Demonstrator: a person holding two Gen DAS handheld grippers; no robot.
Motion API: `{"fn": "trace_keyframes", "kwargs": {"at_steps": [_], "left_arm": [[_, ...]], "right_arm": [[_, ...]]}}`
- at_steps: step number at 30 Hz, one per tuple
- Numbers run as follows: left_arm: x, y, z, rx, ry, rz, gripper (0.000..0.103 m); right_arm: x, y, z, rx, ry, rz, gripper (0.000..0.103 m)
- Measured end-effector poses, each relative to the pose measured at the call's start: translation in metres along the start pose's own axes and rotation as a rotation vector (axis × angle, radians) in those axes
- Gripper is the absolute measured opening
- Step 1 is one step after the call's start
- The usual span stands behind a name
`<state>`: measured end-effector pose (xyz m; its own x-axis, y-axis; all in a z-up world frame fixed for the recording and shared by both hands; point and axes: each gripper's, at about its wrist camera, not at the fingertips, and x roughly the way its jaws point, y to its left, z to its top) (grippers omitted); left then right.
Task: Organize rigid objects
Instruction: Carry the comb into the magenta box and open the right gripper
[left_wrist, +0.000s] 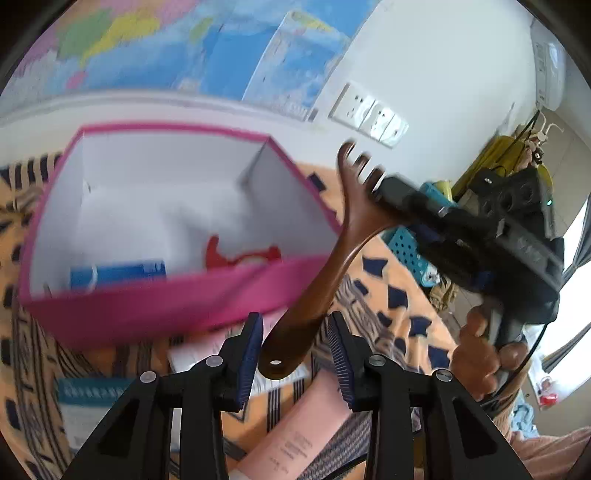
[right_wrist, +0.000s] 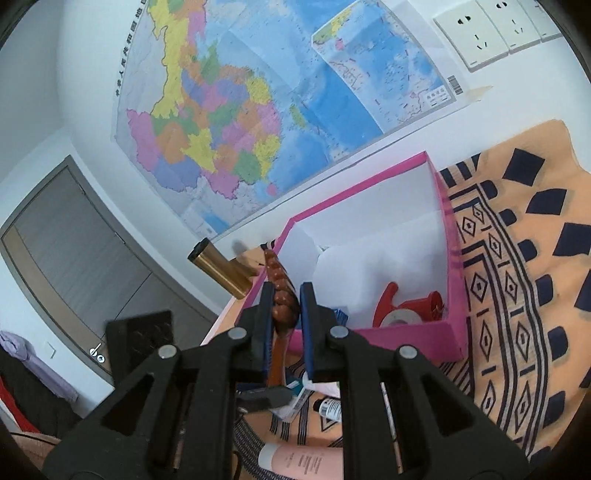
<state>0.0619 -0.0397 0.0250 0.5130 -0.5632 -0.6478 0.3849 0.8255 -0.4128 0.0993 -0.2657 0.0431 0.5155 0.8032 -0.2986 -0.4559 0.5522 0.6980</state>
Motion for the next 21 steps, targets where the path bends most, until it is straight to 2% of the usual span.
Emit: {"fn": "trace_keyframes", "kwargs": {"at_steps": [7,11,15,16,19,20,21], "left_arm": [[0.001,-0.012,0.036,0.076,-0.01,0.03,0.036],[0.014,-0.014,0.054,0.121,-0.022,0.152,0.036],[0.036,-0.001,0.067,0.12,0.013,0.202,0.036],[0.045,0.003,0.067,0.118,0.044,0.195,0.036],[0.054,0.013,0.061,0.112,0.074,0.209,0.036],[0.055,0.015,0.059,0.107,0.078,0.208,0.036],[0.055,0.017,0.056,0.099,0.077,0.204,0.036]], "right_arm": [[0.004,-0.011,0.025,0.052,-0.075,0.015,0.016],[0.012,-0.026,0.042,0.106,-0.108,0.011,0.016],[0.026,-0.043,0.047,0.152,-0.109,-0.034,0.016],[0.032,-0.047,0.046,0.155,-0.09,-0.063,0.016],[0.049,-0.05,0.039,0.101,0.008,-0.176,0.023],[0.053,-0.048,0.036,0.064,0.037,-0.249,0.029],[0.054,-0.046,0.033,0.027,0.041,-0.31,0.045]]}}
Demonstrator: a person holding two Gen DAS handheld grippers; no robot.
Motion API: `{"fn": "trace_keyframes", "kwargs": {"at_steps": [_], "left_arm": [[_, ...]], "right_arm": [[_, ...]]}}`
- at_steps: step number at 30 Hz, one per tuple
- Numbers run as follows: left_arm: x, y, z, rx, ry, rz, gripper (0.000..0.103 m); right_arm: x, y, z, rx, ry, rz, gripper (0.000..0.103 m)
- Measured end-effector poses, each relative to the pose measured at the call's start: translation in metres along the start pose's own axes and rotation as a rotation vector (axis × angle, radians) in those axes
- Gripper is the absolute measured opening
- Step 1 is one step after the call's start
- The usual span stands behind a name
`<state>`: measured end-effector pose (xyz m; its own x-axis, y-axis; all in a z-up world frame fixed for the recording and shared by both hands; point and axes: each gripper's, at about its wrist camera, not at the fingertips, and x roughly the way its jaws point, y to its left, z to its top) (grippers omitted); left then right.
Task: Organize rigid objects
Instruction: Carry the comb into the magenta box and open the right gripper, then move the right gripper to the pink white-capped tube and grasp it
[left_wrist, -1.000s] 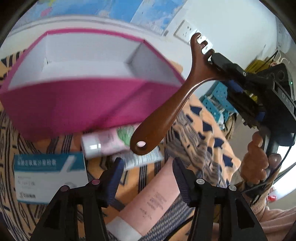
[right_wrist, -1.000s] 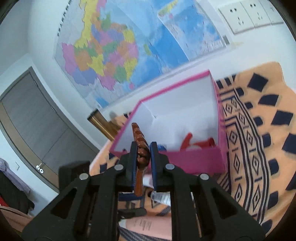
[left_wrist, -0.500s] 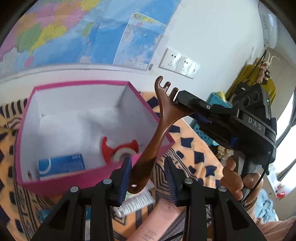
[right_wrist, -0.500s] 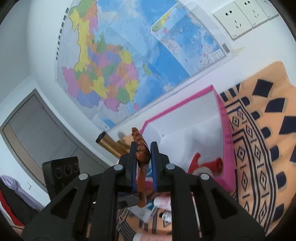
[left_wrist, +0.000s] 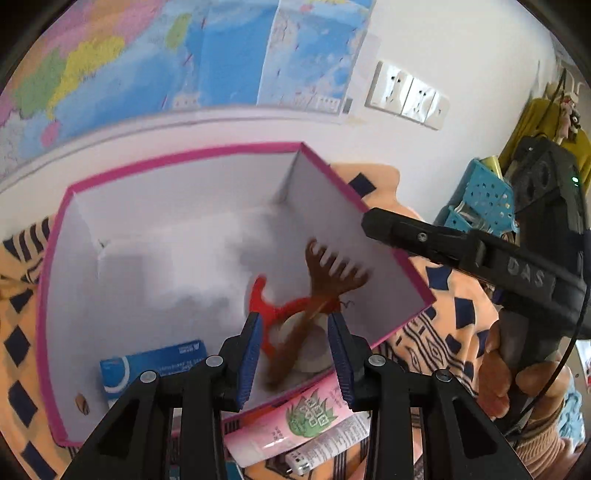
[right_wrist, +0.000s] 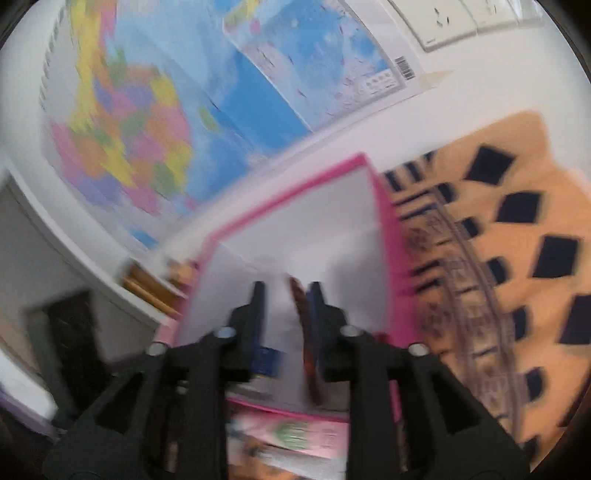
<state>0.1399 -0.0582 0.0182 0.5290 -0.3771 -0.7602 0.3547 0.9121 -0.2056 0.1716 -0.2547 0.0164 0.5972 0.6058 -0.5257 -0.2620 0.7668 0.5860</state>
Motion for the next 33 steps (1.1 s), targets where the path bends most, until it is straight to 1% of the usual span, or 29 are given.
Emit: {"fn": "trace_keyframes", "kwargs": {"at_steps": [1,2,4,8,13,14,16,19,22,25,29,33], "left_arm": [[-0.003,0.002,-0.003,-0.004,-0.009,0.0,0.038],[-0.006,0.003,-0.007,-0.006,-0.021,-0.003,0.039],[-0.017,0.006,-0.014,-0.011,-0.045,-0.01,0.041],[-0.038,0.004,-0.03,0.015,-0.102,-0.011,0.05],[-0.056,0.003,-0.058,0.031,-0.13,-0.023,0.053],[-0.057,0.003,-0.063,0.024,-0.13,-0.018,0.056],[-0.056,0.007,-0.072,0.008,-0.122,-0.016,0.057],[-0.049,0.012,-0.087,-0.018,-0.093,-0.006,0.057],[-0.038,0.014,-0.099,-0.028,-0.059,0.032,0.057],[-0.027,0.013,-0.11,-0.033,-0.024,0.053,0.057],[-0.022,0.014,-0.121,-0.046,-0.002,0.054,0.057],[-0.019,0.015,-0.127,-0.061,0.01,0.054,0.057]], "right_arm": [[-0.001,0.003,-0.002,-0.03,-0.001,-0.043,0.056],[-0.003,0.008,-0.005,-0.071,-0.008,-0.091,0.057],[-0.01,0.014,-0.01,-0.128,-0.023,-0.134,0.057],[-0.025,0.019,-0.022,-0.187,-0.014,-0.092,0.057],[-0.044,0.024,-0.042,-0.245,-0.009,-0.046,0.057],[-0.048,0.024,-0.046,-0.25,-0.005,-0.038,0.057],[-0.051,0.023,-0.055,-0.261,0.014,-0.024,0.057],[-0.047,0.018,-0.071,-0.258,0.07,-0.01,0.057],[-0.038,0.009,-0.088,-0.239,0.132,-0.016,0.057],[-0.029,0.001,-0.103,-0.22,0.177,-0.02,0.057],[-0.02,-0.012,-0.116,-0.18,0.219,-0.034,0.057],[-0.016,-0.021,-0.123,-0.155,0.24,-0.051,0.057]]}}
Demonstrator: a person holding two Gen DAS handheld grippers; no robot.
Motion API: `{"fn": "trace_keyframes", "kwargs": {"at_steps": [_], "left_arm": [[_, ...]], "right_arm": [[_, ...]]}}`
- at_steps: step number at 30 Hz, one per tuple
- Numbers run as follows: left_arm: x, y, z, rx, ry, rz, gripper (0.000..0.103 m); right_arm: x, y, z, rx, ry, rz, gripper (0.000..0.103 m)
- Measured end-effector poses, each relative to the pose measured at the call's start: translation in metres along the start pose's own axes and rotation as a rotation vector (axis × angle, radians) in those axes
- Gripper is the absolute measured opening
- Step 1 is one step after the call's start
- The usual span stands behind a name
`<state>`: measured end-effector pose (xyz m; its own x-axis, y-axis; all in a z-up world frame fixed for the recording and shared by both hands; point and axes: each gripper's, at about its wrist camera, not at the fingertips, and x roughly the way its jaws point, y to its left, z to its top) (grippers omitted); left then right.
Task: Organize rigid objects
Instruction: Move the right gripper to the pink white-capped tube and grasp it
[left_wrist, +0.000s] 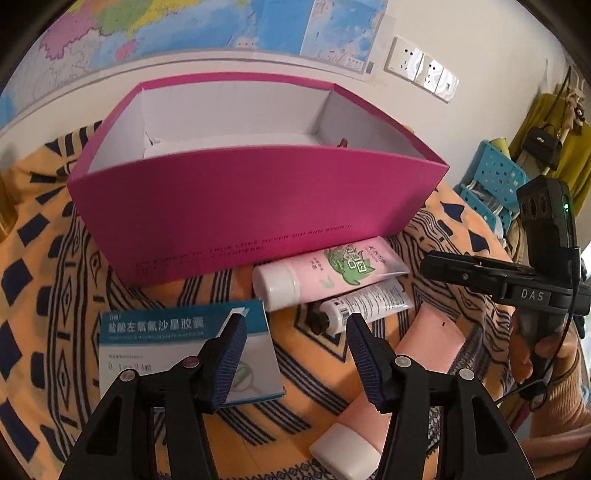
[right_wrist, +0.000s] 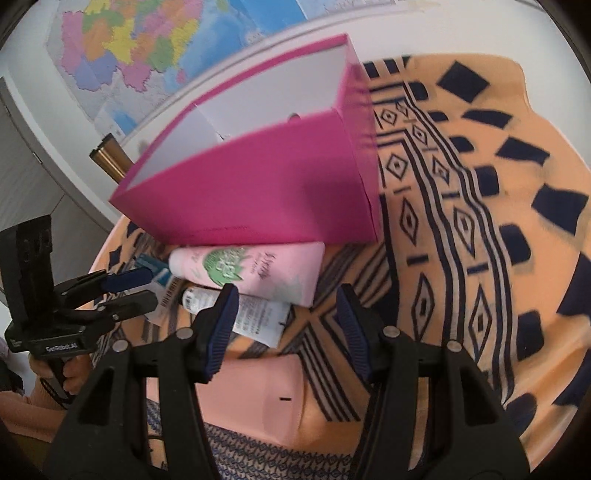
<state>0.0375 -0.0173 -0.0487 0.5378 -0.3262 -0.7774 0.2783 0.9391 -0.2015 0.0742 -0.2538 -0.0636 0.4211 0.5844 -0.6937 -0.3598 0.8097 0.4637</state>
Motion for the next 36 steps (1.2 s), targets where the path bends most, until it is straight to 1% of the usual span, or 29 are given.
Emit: {"fn": "trace_keyframes", "kwargs": {"at_steps": [7,19,27,33,36], "left_arm": [[0.004,-0.002,-0.005,0.0,0.004,-0.002,0.057],[0.022,0.0,0.011,-0.022,0.003,0.017,0.057],[0.026,0.002,0.016,-0.022,0.008,0.0,0.055],[0.03,-0.004,0.018,-0.013,0.018,-0.032,0.055],[0.03,-0.006,0.017,-0.006,0.017,-0.019,0.055]], "right_arm": [[0.005,-0.003,-0.006,0.016,0.013,0.003,0.057],[0.019,-0.003,0.003,0.012,0.009,-0.001,0.057],[0.032,0.0,0.009,-0.01,0.022,0.008,0.057],[0.038,0.007,0.01,-0.041,0.038,0.015,0.057],[0.039,0.01,0.009,-0.059,0.04,0.004,0.057]]}}
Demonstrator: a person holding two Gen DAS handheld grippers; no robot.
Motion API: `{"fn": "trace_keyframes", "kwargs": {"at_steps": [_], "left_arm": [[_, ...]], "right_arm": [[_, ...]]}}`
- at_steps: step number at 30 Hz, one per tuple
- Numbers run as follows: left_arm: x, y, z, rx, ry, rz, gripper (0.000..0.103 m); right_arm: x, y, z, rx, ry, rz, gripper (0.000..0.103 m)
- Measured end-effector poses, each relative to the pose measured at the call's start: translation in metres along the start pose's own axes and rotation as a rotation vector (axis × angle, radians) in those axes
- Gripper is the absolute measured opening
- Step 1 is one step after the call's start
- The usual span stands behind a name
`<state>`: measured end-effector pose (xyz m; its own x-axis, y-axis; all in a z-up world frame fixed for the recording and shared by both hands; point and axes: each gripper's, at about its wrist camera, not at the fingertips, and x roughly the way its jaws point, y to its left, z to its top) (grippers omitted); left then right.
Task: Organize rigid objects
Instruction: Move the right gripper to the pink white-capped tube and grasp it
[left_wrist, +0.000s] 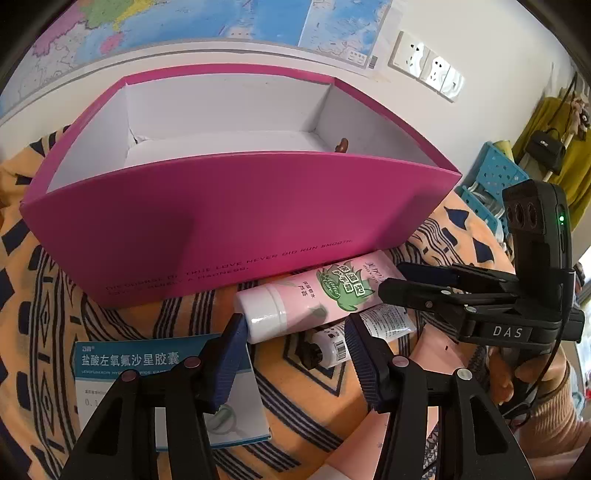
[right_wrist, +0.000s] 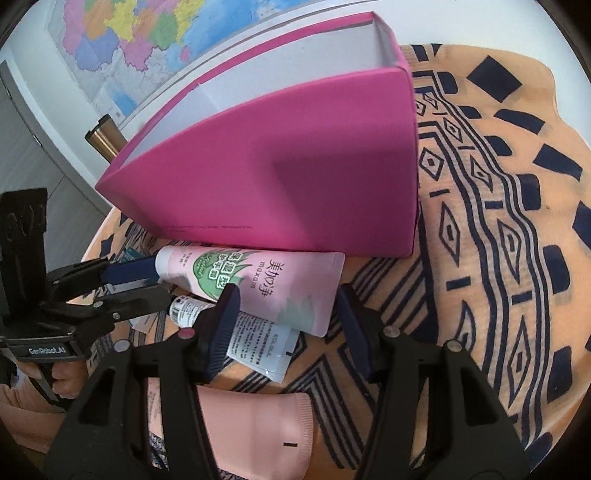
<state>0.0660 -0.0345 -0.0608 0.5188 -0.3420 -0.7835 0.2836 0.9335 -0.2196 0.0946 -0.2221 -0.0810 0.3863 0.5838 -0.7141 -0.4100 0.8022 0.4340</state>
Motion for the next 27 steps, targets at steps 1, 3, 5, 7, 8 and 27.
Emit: {"fn": "trace_keyframes", "kwargs": {"at_steps": [1,3,5,7,8,27], "left_arm": [[0.0,0.0,0.0,-0.004,0.001,-0.005,0.055],[0.0,0.001,0.0,-0.011,0.001,-0.015,0.055],[-0.001,0.001,-0.001,-0.014,0.001,-0.018,0.055],[-0.002,0.001,-0.002,-0.013,-0.001,-0.015,0.055],[-0.003,0.001,-0.002,-0.014,-0.001,-0.017,0.055],[-0.036,-0.015,-0.005,0.033,-0.068,-0.031,0.055]], "right_arm": [[0.0,0.0,0.0,-0.002,0.0,-0.001,0.057],[0.0,-0.001,0.0,0.006,-0.001,0.003,0.057],[-0.001,-0.001,-0.001,0.01,-0.007,0.002,0.057],[-0.002,-0.001,-0.002,0.008,-0.007,-0.001,0.057],[-0.003,0.0,-0.003,0.005,-0.009,-0.001,0.057],[-0.039,0.017,-0.008,-0.042,-0.077,-0.032,0.057]]}}
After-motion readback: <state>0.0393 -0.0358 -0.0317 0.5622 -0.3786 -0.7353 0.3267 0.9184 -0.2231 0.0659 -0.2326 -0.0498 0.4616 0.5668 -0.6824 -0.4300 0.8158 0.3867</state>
